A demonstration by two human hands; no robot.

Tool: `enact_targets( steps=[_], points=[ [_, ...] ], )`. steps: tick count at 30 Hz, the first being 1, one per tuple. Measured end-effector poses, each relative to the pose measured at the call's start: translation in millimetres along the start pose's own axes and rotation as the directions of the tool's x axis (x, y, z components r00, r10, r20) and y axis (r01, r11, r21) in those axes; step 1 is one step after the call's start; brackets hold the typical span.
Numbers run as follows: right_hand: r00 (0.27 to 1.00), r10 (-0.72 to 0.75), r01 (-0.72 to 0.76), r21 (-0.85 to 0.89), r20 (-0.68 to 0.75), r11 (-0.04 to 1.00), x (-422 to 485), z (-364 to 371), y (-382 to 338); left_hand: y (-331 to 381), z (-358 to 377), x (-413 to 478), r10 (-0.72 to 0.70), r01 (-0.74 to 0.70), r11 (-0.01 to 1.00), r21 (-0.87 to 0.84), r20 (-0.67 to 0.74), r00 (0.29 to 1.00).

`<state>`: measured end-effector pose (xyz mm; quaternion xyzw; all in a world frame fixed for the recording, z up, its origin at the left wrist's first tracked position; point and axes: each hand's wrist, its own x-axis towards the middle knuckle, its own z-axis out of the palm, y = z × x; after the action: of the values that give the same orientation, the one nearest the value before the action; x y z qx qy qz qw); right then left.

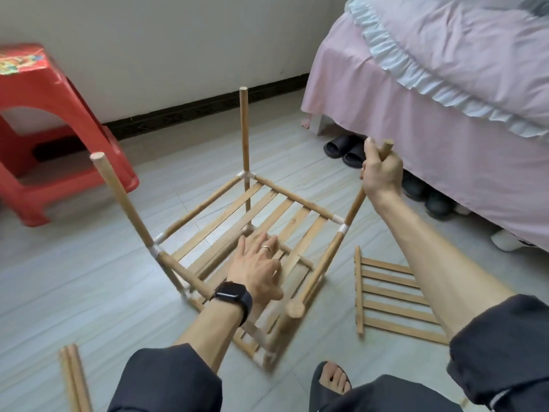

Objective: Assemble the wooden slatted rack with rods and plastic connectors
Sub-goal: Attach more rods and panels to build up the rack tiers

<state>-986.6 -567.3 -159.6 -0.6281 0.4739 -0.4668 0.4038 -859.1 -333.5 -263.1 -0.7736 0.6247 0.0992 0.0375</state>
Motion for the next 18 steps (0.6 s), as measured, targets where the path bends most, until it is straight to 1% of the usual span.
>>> enact_targets(
  steps=[2, 3, 4, 5, 6, 7, 8, 9, 10, 11, 13, 15, 16, 18],
  points=[
    [0.999, -0.03, 0.03, -0.02, 0.019, 0.999, -14.3, -14.3, 5.2, -22.2, -8.7, -2.1, -0.038, 0.039, 0.999, 0.025, -0.027, 0.999],
    [0.999, -0.041, 0.041, -0.015, 0.027, 0.999, -21.1, -20.4, 6.5, -37.1, -12.2, -3.9, -0.1, 0.1, 0.995, -0.002, -0.03, 0.995],
    [0.999, -0.039, 0.038, 0.006, 0.033, 0.999, -27.8, -25.6, 7.5, -53.4, -16.5, -7.2, -0.197, 0.193, 0.976, -0.099, -0.025, 0.98],
    [0.999, -0.025, 0.023, 0.032, 0.045, 0.999, -34.8, -29.4, 7.9, -69.3, -23.3, -12.6, -0.311, 0.298, 0.913, -0.278, 0.001, 0.951],
    [0.998, 0.002, -0.006, 0.05, 0.068, 0.999, -43.3, -32.0, 8.4, -85.0, -29.9, -20.5, -0.4, 0.37, 0.774, -0.514, 0.056, 0.915],
    [0.995, 0.039, -0.045, 0.054, 0.095, 0.998, -52.2, -33.1, 11.9, -98.6, -35.1, -29.7, -0.459, 0.386, 0.565, -0.729, 0.111, 0.882],
    [0.989, 0.084, -0.089, 0.036, 0.125, 0.995, -61.8, -32.9, 16.8, -110.7, -37.9, -40.1, -0.511, 0.387, 0.36, -0.849, 0.168, 0.843],
    [0.978, 0.137, -0.139, -0.002, 0.159, 0.99, -71.1, -31.2, 24.5, -120.8, -37.1, -52.3, -0.556, 0.408, 0.207, -0.889, 0.237, 0.797],
    [0.961, 0.195, -0.192, -0.037, 0.197, 0.981, -81.5, -28.5, 32.4, -128.2, -32.5, -64.0, -0.582, 0.426, 0.114, -0.898, 0.287, 0.761],
    [0.941, 0.249, -0.241, -0.061, 0.23, 0.969, -90.1, -25.2, 41.0, -130.1, -25.5, -75.9, -0.593, 0.427, 0.07, -0.901, 0.307, 0.745],
    [0.914, 0.306, -0.299, -0.07, 0.268, 0.952, -105.0, -19.1, 53.0, -120.9, -10.4, -92.1, -0.576, 0.402, 0.005, -0.916, 0.326, 0.749],
    [0.903, 0.317, -0.322, -0.032, 0.289, 0.946, -112.7, -16.0, 56.2, -100.8, 0.7, -97.3, -0.55, 0.334, -0.09, -0.938, 0.326, 0.768],
    [0.899, 0.318, -0.33, -0.012, 0.3, 0.944, -114.6, -16.1, 56.2, -90.3, 4.4, -97.2, -0.556, 0.292, -0.144, -0.946, 0.321, 0.766],
    [0.9, 0.309, -0.331, 0.021, 0.308, 0.943, -116.3, -18.0, 55.6, -74.1, 7.8, -91.6, -0.613, 0.21, -0.199, -0.957, 0.289, 0.735]
  ],
)
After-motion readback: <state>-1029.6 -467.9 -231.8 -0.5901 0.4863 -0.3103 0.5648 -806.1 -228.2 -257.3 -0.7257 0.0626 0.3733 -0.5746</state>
